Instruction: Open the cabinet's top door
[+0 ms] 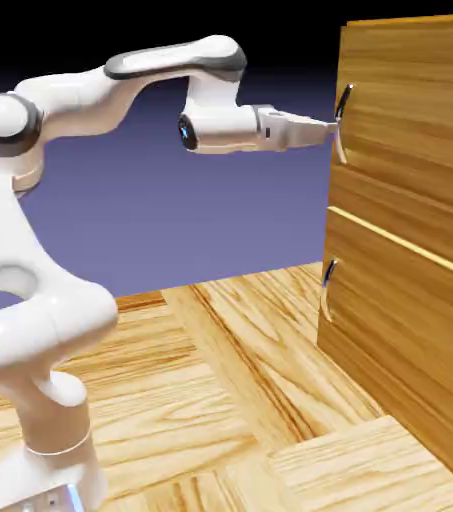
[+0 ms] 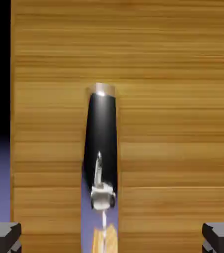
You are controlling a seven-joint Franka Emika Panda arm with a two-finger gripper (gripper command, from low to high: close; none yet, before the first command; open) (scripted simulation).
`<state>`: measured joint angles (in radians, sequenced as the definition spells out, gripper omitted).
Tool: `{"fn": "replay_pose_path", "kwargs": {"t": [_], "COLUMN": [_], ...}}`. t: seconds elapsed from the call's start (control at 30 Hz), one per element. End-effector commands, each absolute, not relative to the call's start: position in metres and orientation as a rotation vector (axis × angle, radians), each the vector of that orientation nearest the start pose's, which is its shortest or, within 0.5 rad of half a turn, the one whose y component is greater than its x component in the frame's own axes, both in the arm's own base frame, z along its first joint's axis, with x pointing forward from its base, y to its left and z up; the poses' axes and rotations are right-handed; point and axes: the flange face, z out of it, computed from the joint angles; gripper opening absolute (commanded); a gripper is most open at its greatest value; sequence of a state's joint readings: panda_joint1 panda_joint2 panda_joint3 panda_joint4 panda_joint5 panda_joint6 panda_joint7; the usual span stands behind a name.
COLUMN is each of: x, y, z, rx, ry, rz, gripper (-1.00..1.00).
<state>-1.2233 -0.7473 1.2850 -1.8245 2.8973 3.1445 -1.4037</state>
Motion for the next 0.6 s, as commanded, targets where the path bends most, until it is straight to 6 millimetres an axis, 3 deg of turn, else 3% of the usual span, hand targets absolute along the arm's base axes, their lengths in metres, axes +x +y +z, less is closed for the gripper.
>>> {"fn": "replay_pose_path", "kwargs": {"t": [0.0,0.17,0.2,0.57], "x": [0.505,0.538,0.538,0.486], "y": [0.179,0.177,0.177,0.16], "z": [0.593,0.593,0.593,0.593], "rx": [-1.76,-1.757,-1.757,-1.764], "ry": [0.762,0.764,0.764,0.659], "rz": [-1.785,-1.783,-1.783,-1.713], "gripper": [0.0,0.0,-1.0,-1.0]}}
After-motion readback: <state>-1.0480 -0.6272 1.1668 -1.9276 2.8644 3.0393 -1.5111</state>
